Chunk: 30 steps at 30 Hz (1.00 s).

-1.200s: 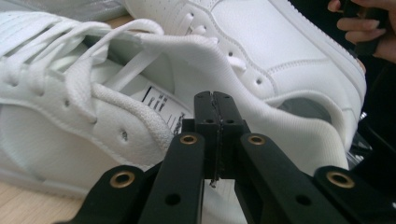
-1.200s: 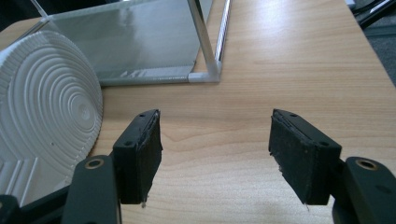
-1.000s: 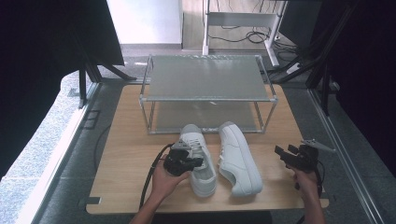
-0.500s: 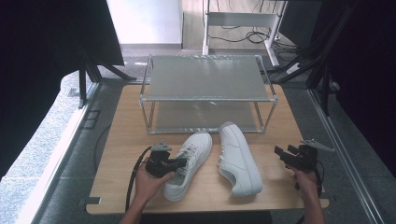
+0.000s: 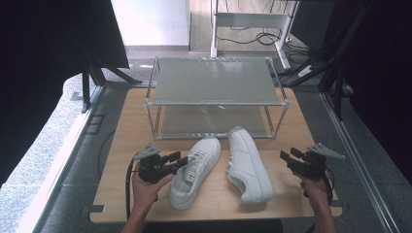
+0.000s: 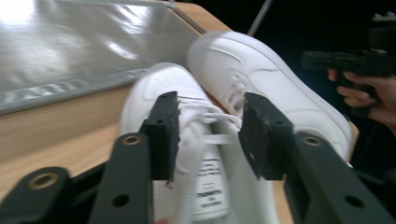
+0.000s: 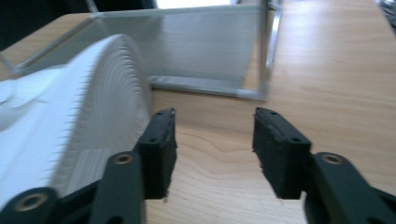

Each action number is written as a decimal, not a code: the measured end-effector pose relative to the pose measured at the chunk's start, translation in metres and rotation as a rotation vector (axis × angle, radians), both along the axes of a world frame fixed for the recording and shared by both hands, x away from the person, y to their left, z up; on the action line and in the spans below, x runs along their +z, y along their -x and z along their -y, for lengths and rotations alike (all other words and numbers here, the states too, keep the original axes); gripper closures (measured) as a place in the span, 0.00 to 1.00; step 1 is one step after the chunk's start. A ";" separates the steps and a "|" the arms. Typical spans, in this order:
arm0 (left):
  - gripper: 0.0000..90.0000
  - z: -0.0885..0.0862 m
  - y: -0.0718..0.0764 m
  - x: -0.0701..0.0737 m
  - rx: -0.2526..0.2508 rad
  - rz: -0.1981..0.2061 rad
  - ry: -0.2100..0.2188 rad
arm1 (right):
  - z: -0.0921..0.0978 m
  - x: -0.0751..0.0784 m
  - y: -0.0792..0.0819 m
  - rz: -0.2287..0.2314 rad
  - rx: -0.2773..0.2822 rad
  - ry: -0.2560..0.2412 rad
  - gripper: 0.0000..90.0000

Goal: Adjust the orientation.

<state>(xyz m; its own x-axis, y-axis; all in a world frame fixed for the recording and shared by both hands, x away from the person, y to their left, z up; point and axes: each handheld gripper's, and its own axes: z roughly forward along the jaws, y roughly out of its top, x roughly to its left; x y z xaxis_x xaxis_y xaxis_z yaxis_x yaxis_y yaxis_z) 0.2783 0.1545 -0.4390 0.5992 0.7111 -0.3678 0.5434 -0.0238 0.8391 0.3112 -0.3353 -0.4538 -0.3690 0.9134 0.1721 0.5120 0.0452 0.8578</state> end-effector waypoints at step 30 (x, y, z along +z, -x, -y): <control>0.48 -0.020 -0.013 -0.012 0.011 -0.074 0.018 | -0.143 -0.002 0.066 -0.054 0.514 0.255 1.00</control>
